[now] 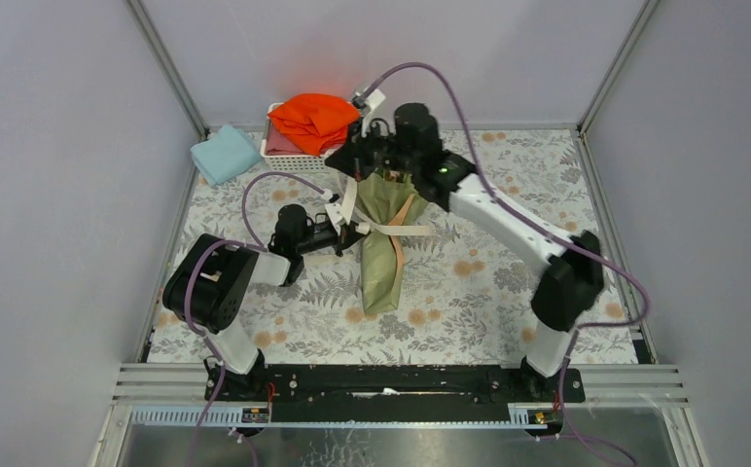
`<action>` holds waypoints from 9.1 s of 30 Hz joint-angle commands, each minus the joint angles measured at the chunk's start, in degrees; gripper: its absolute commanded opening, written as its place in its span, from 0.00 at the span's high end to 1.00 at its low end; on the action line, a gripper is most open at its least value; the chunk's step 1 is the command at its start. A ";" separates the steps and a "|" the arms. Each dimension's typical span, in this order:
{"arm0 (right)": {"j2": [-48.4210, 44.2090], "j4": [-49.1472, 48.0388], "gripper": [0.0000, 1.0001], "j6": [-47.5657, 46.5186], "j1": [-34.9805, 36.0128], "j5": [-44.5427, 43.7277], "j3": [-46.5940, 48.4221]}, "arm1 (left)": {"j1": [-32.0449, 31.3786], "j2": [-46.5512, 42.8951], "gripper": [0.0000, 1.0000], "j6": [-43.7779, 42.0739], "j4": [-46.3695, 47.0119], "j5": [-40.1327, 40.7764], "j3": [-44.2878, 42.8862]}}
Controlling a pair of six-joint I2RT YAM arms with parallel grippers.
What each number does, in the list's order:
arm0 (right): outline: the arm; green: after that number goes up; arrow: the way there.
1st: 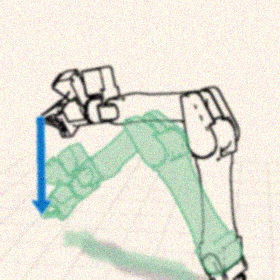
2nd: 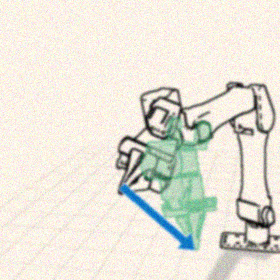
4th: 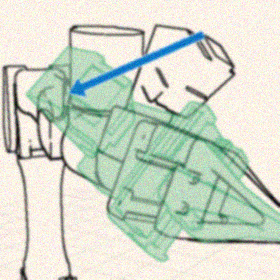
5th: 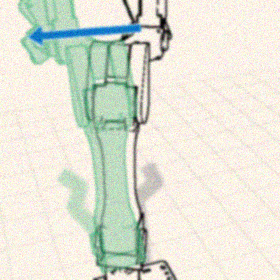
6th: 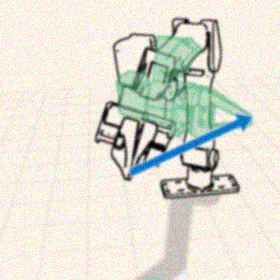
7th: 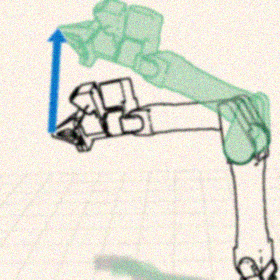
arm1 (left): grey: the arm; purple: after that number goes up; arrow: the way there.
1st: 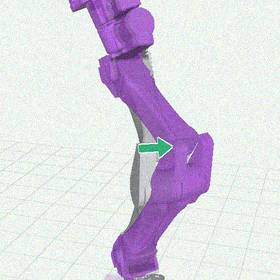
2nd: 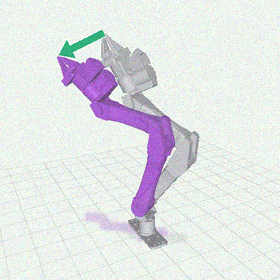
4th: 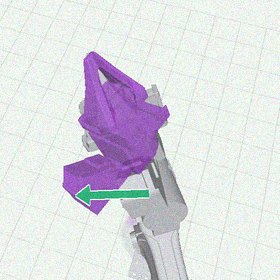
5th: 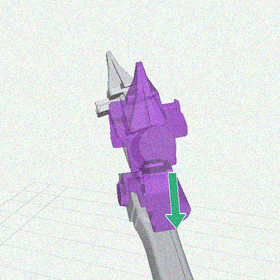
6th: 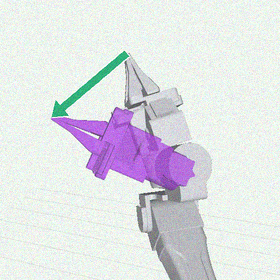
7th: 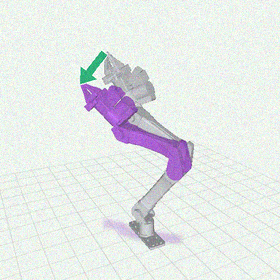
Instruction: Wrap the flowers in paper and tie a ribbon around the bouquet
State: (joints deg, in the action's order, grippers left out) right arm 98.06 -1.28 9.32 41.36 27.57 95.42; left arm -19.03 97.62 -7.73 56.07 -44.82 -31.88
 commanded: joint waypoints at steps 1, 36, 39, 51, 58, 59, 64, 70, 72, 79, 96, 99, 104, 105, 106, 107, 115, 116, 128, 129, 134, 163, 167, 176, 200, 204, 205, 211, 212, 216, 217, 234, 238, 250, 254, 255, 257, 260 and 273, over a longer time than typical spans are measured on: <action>11.26 -8.71 1.00 2.42 0.30 -7.49 8.24 | -0.04 -1.76 1.00 -2.48 1.79 0.98 0.79; -0.35 -7.63 0.27 -36.79 -7.18 20.00 -25.25 | -0.20 -1.05 1.00 -4.06 0.00 0.87 -0.52; 1.11 -8.84 0.27 -35.89 -6.83 20.28 -25.25 | -0.22 -0.98 1.00 -4.65 -0.55 0.68 -0.77; 2.11 -11.70 0.57 -31.93 -5.05 24.33 -26.77 | -0.49 -0.79 1.00 -5.43 -1.85 0.51 -1.34; 1.50 -7.62 1.00 -32.75 -5.14 22.73 -25.69 | -0.48 -0.73 1.00 -5.62 -2.88 0.70 -1.98; 1.40 -6.69 1.00 -32.29 -5.45 21.72 -25.23 | -0.55 -0.92 1.00 -6.14 -3.51 0.72 -2.23; -0.09 -13.42 1.00 -24.52 -8.55 18.46 -28.26 | -0.52 -3.81 0.41 -8.68 -9.48 4.09 -3.77; 1.03 -15.51 1.00 -21.93 -9.35 15.97 -28.04 | 1.50 -10.25 0.01 -25.00 -46.36 -1.31 -15.78; 1.31 -15.88 1.00 -21.90 -9.29 15.36 -27.97 | 3.13 -11.33 0.01 -30.91 -59.84 1.24 -22.00; 2.14 -16.85 1.00 -20.19 -9.33 14.81 -27.58 | 13.12 -1.92 0.21 -20.11 -96.58 17.44 -50.62; 2.64 -14.50 1.00 -17.76 -8.28 13.16 -26.69 | 13.99 27.77 0.07 7.61 -84.89 46.40 -64.98; 1.85 -14.58 1.00 -17.76 -8.20 12.59 -27.30 | 13.94 29.84 0.14 7.58 -84.72 46.29 -64.75; 1.58 -13.02 1.00 -17.87 -8.15 11.29 -26.89 | 14.02 30.16 0.83 7.60 -86.94 41.31 -63.62; 1.79 -12.33 1.00 -17.71 -8.19 10.87 -26.41 | 14.20 28.36 0.99 7.58 -87.17 39.33 -62.65; 2.05 -11.65 1.00 -17.41 -8.20 10.51 -25.82 | 14.57 25.87 1.00 7.55 -87.14 37.35 -61.42; 2.24 -11.12 1.00 -17.06 -8.15 9.81 -25.40 | 14.89 22.84 1.00 7.62 -86.98 34.30 -60.18; 4.56 -10.04 1.00 -11.65 -8.27 5.71 -20.94 | 13.14 -6.92 1.00 -10.90 -100.07 2.49 -49.11; 5.12 -9.43 1.00 -10.82 -8.30 5.61 -20.07 | 11.94 -9.18 1.00 -17.77 -107.00 -1.11 -48.22; 6.50 -11.66 1.00 -5.52 -8.46 8.55 -19.22 | -35.67 -13.93 1.00 -24.24 -99.74 4.24 -52.58; 6.50 -11.67 1.00 -5.54 -8.46 8.91 -19.34 | -37.39 -11.57 1.00 -23.21 -98.22 4.28 -54.35; 6.70 -11.01 1.00 -6.37 -8.54 10.04 -19.22 | -43.44 -2.74 1.00 -21.09 -91.32 4.80 -60.95; 5.27 -8.12 1.00 -22.79 -8.50 19.80 -20.96 | 2.49 -29.91 0.52 -37.00 -96.84 -8.09 -30.63; 3.59 -7.59 1.00 -32.12 -8.48 23.86 -22.91 | 4.12 -31.33 0.35 -47.06 -91.30 -10.38 -20.99; 3.47 -2.43 1.00 -42.38 -8.12 22.83 -21.94 | 8.45 -12.40 0.14 -36.78 -65.08 -20.20 -20.53; 1.70 -13.28 1.00 -35.22 -8.04 23.24 -22.31 | 5.29 -4.69 0.54 -13.54 -40.25 -21.98 -20.35; 1.46 -13.17 1.00 -35.16 -8.05 23.70 -22.85 | 4.72 -4.28 0.62 -11.29 -38.78 -22.38 -20.56; 1.36 -13.01 1.00 -35.22 -8.01 23.94 -23.00 | 4.63 -4.15 0.62 -10.83 -38.29 -22.19 -20.59; 1.77 -12.03 1.00 -35.34 -7.97 25.50 -22.66 | 4.38 -3.14 0.50 -9.03 -35.20 -20.73 -20.61; 1.78 -11.85 1.00 -35.45 -8.03 25.47 -22.68 | 4.31 -3.00 0.52 -9.36 -35.16 -20.87 -20.66; 1.86 -11.36 1.00 -35.51 -8.01 25.73 -22.57 | 4.26 -2.68 0.84 -9.93 -34.43 -20.79 -20.67; 1.91 -11.11 1.00 -35.51 -8.03 25.91 -22.41 | 4.33 -2.68 0.92 -9.92 -34.26 -20.64 -20.64; -2.70 3.60 0.68 -27.53 -14.73 8.90 -25.78 | 4.62 -2.66 1.00 -8.55 -29.85 -18.52 -18.41; -3.55 -1.69 0.62 -21.24 -15.46 3.01 -30.91 | 4.74 -3.00 1.00 -9.19 -30.32 -18.75 -17.89; 4.72 -6.22 0.68 -17.94 -15.61 -2.78 -31.30 | 5.00 -4.58 1.00 -9.90 -31.73 -19.14 -17.78; 5.40 -4.79 0.99 -19.80 -15.65 -1.60 -30.42 | 5.89 -5.85 1.00 -5.82 -29.76 -19.53 -18.36; 4.98 -3.96 1.00 -20.87 -15.62 -1.07 -30.32 | 6.00 -6.31 1.00 -7.27 -31.14 -19.71 -18.32; 3.73 -2.64 1.00 -22.73 -15.23 0.43 -30.11 | 6.02 -6.67 1.00 -9.73 -32.38 -19.17 -17.32; 1.50 -0.50 1.00 -25.77 -12.71 3.75 -28.55 | 6.02 -5.87 1.00 -9.08 -30.15 -19.34 -16.55; -0.36 -0.05 0.92 -25.98 -10.43 14.49 -27.04 | 5.18 -4.63 1.00 -9.06 -27.09 -18.51 -15.62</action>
State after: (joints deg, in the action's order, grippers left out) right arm 99.79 -2.02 -15.03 30.44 34.44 66.70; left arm -13.52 92.33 -15.35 24.99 -63.94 -48.36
